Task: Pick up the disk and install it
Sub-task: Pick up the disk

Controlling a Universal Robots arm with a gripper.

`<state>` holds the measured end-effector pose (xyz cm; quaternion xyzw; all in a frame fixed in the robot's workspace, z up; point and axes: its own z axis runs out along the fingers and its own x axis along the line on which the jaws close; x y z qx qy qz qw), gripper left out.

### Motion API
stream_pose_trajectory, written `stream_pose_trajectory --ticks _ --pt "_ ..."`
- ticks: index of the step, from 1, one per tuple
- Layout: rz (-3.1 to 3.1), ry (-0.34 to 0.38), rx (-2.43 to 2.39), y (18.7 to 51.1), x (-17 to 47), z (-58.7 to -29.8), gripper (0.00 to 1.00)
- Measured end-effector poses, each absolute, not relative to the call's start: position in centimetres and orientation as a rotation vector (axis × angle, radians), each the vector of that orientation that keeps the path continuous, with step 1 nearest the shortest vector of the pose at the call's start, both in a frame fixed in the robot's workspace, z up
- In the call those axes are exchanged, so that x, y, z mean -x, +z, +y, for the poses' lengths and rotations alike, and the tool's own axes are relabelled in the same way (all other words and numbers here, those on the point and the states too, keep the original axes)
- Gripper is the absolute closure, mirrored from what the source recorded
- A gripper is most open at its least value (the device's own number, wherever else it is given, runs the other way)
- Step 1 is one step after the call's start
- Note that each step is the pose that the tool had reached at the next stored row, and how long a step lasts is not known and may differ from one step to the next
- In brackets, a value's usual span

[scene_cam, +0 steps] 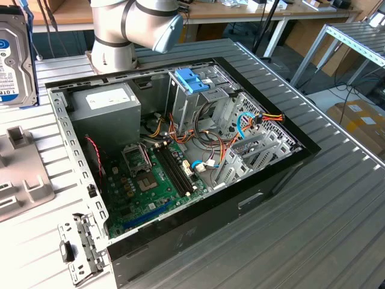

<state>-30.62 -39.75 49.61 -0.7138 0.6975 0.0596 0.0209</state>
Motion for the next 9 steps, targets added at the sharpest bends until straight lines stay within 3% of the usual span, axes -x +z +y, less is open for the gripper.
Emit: stream_pose_trajectory --ticks 9 --pt "2.163 0.185 2.213 49.60 30.16 -40.06 0.63"
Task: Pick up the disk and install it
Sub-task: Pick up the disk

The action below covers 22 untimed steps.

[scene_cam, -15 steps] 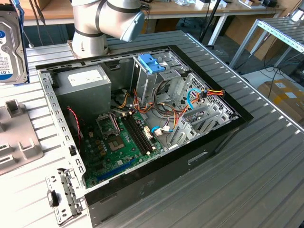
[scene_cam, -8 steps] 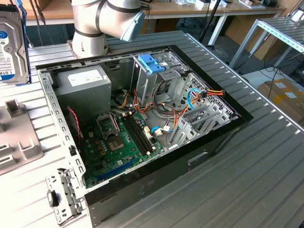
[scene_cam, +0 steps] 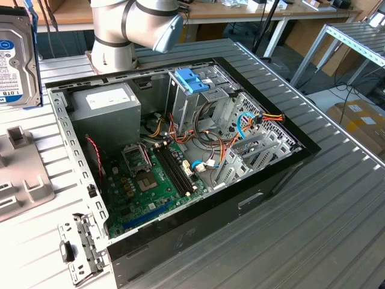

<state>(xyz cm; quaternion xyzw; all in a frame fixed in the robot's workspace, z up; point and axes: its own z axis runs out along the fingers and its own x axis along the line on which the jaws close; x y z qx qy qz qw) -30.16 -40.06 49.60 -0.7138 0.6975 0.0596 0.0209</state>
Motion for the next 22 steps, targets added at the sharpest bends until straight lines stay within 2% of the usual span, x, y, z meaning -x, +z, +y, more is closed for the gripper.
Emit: stream_pose_trajectory --ticks 22 --pt "2.163 0.185 2.213 49.6 28.6 -41.3 0.63"
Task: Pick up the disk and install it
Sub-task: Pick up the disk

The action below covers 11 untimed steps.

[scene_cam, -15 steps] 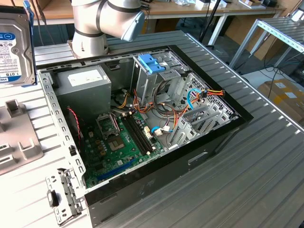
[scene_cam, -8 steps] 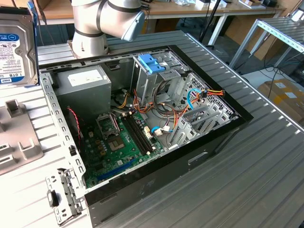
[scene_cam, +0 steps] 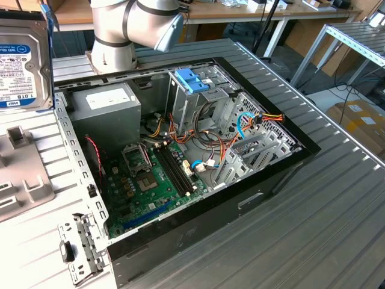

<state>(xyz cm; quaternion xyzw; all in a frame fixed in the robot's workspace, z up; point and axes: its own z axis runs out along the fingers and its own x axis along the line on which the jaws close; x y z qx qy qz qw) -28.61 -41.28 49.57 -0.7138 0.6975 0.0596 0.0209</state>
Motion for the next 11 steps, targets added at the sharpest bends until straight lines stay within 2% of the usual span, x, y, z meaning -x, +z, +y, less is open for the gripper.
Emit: stream_pose_trajectory --ticks 11 --pt "2.163 0.185 2.213 49.5 27.6 -42.4 0.63"
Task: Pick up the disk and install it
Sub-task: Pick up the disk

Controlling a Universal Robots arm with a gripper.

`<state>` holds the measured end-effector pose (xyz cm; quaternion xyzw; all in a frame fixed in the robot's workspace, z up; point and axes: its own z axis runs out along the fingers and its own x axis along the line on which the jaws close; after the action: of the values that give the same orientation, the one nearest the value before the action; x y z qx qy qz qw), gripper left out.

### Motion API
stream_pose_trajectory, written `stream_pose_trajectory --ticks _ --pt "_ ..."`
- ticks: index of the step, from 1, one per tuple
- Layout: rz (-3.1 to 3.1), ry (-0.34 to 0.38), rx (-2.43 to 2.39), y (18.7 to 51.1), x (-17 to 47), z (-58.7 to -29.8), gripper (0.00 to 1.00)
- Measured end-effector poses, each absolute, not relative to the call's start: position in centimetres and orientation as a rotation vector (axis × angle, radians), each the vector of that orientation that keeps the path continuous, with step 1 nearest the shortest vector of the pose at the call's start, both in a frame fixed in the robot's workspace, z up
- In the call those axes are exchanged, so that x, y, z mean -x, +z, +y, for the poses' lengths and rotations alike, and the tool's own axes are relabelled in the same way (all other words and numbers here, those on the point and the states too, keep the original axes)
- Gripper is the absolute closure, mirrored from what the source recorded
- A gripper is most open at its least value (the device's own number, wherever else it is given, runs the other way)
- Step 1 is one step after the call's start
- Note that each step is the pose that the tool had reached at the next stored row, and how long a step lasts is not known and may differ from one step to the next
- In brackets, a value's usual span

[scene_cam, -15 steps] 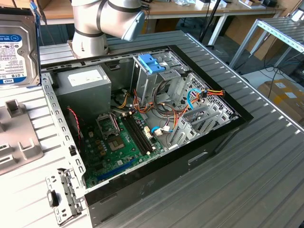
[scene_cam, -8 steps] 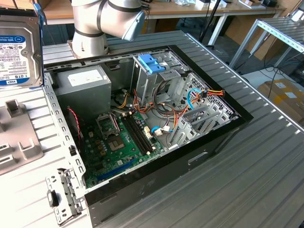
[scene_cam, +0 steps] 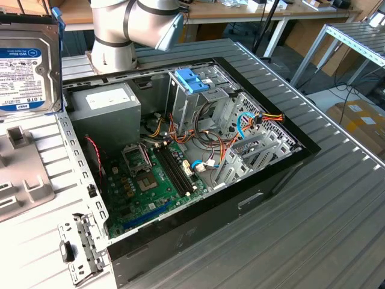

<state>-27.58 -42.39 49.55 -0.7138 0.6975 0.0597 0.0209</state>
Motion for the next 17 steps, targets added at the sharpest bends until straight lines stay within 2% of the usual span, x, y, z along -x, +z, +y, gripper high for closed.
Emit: stream_pose_trajectory --ticks 17 --pt "2.163 0.185 2.213 49.5 26.4 -43.9 0.63"
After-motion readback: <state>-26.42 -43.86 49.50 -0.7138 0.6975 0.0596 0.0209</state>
